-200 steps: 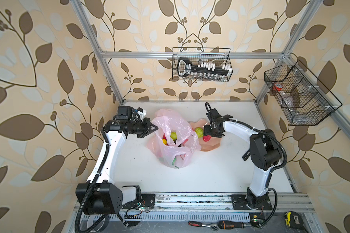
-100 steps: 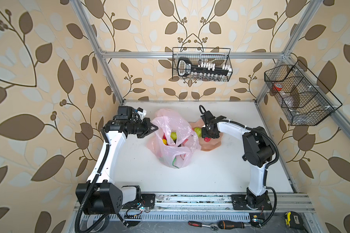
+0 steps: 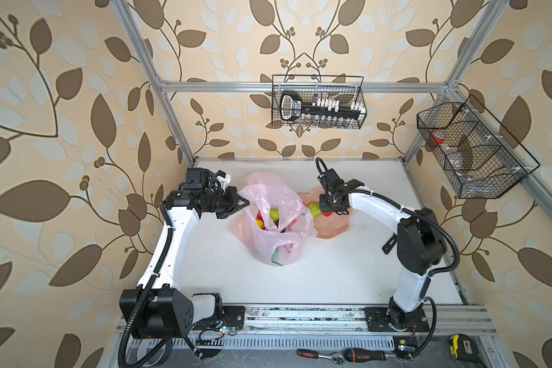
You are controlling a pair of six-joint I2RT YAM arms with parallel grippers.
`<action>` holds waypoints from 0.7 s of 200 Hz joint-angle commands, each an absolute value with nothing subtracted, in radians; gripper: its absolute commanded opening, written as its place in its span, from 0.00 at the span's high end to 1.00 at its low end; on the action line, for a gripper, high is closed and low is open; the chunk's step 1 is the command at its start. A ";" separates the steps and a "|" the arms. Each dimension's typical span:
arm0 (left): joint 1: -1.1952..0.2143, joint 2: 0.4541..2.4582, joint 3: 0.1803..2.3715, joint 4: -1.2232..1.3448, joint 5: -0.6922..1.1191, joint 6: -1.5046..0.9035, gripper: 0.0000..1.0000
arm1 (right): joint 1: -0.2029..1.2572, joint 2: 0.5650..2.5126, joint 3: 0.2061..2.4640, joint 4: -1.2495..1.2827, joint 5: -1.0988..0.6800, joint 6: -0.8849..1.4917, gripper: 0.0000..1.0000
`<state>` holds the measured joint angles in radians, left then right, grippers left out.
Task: Place the fruits into the plastic bag
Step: Pick up the fruit from the plate.
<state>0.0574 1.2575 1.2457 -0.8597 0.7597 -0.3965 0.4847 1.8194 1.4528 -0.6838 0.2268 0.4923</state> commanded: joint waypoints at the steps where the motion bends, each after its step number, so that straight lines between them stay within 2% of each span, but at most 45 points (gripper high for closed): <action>1: 0.047 1.242 1.247 -0.841 0.795 -0.395 1.00 | 0.462 1.715 1.417 -0.662 0.198 0.511 0.60; 36: 0.046 1.247 1.249 -0.841 0.796 -0.394 1.00 | 0.395 1.589 1.318 -0.515 -0.032 0.567 0.62; 75: 0.047 1.252 1.255 -0.842 0.798 -0.395 1.00 | 0.400 1.536 1.309 -0.448 -0.203 0.622 0.64; 140: 0.046 1.261 1.263 -0.836 0.802 -0.402 1.00 | 0.601 1.400 1.114 -0.308 -0.264 0.789 0.66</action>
<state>0.0574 1.2594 1.2457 -0.8490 0.7712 -0.3977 0.5377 1.4479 1.1873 -0.3782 -0.2222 0.6949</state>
